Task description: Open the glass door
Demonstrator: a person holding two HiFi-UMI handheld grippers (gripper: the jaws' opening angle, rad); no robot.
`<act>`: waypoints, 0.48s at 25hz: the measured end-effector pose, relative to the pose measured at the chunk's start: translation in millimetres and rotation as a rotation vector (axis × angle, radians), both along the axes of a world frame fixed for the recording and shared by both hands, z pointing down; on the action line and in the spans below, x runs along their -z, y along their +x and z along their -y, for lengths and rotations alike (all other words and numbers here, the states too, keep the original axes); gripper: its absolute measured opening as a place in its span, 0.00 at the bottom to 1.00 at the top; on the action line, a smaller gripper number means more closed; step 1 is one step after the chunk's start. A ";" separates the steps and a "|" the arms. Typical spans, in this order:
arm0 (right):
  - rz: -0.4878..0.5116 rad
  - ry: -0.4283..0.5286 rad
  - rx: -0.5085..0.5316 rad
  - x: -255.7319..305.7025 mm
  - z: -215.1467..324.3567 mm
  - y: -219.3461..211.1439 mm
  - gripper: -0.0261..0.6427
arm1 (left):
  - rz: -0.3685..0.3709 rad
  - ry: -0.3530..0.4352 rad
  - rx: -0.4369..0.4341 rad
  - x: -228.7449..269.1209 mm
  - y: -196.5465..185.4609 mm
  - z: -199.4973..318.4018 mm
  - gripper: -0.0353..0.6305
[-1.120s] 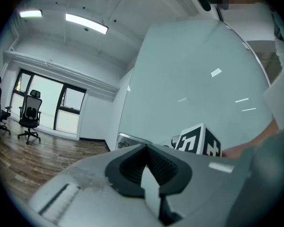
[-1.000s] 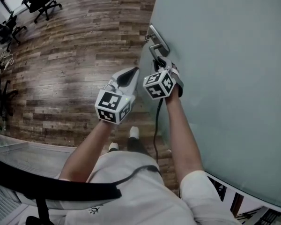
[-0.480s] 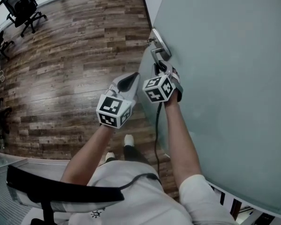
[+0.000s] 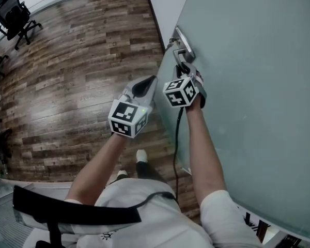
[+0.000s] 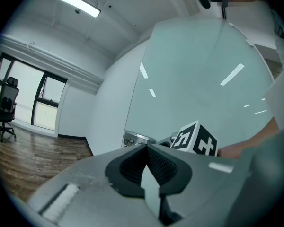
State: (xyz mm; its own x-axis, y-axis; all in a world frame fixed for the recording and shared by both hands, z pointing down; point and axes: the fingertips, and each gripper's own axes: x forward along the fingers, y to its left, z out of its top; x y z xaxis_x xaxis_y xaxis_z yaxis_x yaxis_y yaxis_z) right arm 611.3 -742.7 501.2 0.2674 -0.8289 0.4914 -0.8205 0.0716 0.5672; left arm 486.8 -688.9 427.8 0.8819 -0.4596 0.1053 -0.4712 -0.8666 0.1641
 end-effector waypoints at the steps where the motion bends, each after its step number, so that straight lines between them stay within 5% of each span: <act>1: 0.001 0.000 -0.007 0.4 0.9 4.8 0.18 | 0.000 -0.003 -0.008 -0.7 4.2 0.7 0.05; 12: -0.007 0.009 -0.057 5.0 2.0 40.7 0.18 | -0.016 -0.013 -0.049 1.7 41.1 6.3 0.05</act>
